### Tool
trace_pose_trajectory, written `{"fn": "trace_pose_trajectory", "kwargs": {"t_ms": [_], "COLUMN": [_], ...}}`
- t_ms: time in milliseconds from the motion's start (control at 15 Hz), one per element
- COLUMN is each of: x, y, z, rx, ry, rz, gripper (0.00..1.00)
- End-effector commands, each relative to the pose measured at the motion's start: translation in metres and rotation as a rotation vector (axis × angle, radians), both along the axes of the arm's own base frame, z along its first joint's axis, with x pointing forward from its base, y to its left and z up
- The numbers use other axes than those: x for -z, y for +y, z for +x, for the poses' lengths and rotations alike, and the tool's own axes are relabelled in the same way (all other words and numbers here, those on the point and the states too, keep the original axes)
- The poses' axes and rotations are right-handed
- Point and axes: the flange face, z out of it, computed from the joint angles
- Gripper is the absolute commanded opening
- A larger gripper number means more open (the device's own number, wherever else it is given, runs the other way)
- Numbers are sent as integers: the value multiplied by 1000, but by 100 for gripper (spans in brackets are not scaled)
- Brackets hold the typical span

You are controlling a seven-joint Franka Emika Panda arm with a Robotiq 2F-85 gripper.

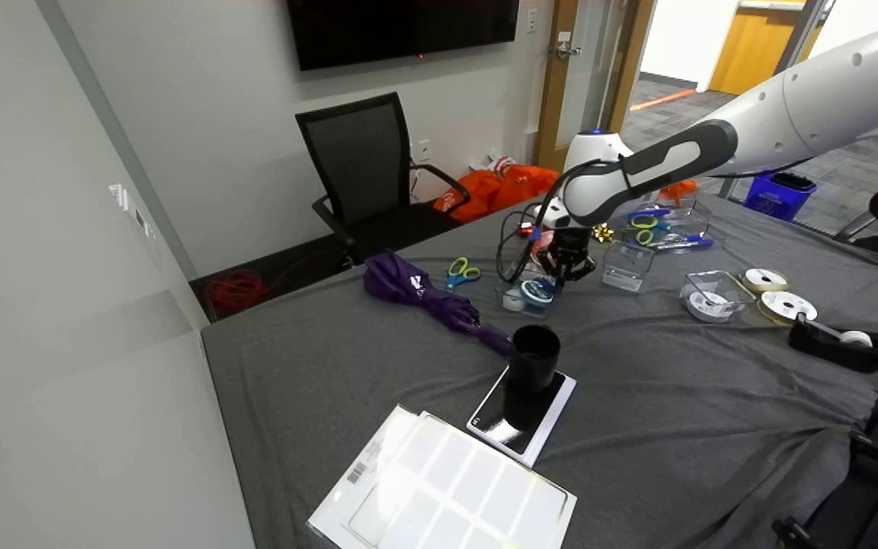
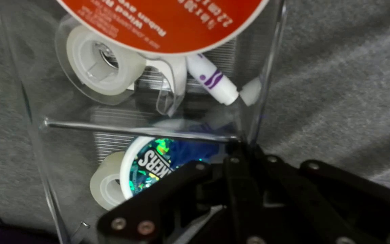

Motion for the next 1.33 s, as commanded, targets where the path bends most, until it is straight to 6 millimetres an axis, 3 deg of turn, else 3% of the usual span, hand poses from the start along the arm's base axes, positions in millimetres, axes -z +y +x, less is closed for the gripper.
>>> {"fn": "trace_pose_trajectory", "kwargs": {"t_ms": [0, 533, 600, 667, 800, 867, 933, 1267], "x": [8, 22, 23, 25, 28, -2, -4, -8], "y": [-20, -61, -47, -51, -69, -55, -58, -56], "z": [-50, -133, -143, -154, -172, -125, -129, -126], "rx": [-175, -529, -572, -602, -675, -569, -561, -563], "ry": [64, 73, 57, 52, 36, -20, -36, -35], "rz": [-40, -53, -64, -86, -134, -121, -124, -126], "gripper": [2, 2, 2, 2, 2, 2, 6, 6]}}
